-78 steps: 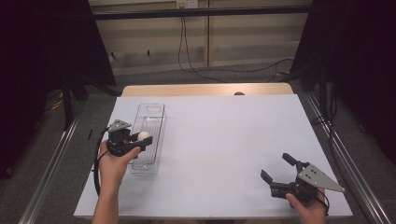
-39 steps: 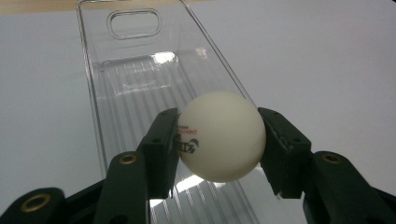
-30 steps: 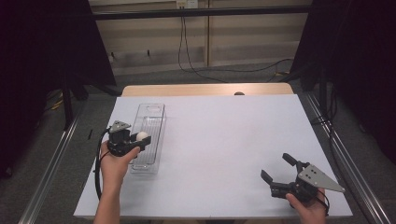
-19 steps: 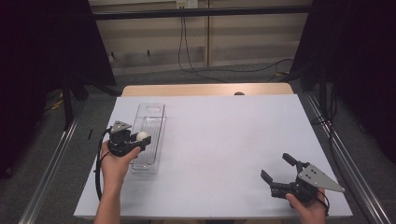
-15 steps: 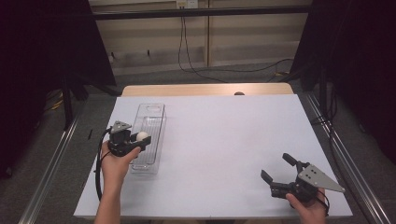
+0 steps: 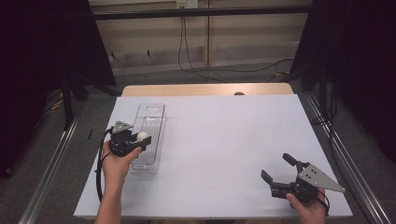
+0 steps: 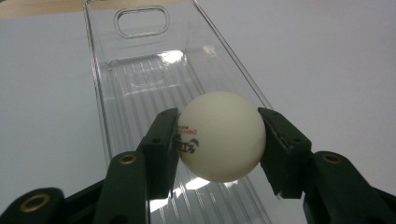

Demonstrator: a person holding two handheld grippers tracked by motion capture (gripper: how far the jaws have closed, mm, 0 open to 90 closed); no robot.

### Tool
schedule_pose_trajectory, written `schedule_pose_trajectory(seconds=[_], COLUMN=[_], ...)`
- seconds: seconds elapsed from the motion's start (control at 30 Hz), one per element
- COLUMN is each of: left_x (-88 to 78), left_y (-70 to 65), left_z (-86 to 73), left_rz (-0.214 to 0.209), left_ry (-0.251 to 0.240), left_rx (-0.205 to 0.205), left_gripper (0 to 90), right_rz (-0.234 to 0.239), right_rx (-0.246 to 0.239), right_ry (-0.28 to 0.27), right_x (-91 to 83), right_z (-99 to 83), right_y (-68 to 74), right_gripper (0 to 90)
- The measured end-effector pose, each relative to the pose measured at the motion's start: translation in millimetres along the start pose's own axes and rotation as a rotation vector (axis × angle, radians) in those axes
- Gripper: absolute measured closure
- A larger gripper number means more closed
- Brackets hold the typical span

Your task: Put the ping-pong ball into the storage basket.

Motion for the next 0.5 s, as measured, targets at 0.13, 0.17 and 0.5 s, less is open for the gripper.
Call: schedule_pose_trajectory(seconds=[0.13,0.17,0.5], left_x=[0.4,0.4,1.0], left_y=[-0.1,0.2,0.9], left_z=[-0.3,-0.3,-0.9], left_rz=[0.002,0.004,0.016], left_ry=[0.000,0.004,-0.002], left_rx=[0.003,0.009,0.018], left_gripper=[50.9,50.9,49.7], right_rz=[0.003,0.002,0.004], right_rx=[-0.003,0.001,-0.004], right_ry=[0.001,-0.001,0.002], right_x=[0.0,0.3,-0.3], right_z=[-0.1,0.1,0.1], right_y=[0.2,0.4,0.0], right_gripper=[2.3,2.3,2.4])
Point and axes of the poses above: each handheld gripper's, and its own axes: x roughly forward along the jaws, z roughly out of its top, y roughly to its left, the point moved 2 cm from there along x, roughly forward along the jaws, and after that the axes turned 12 degrees about -x, right-handed, at the moved point
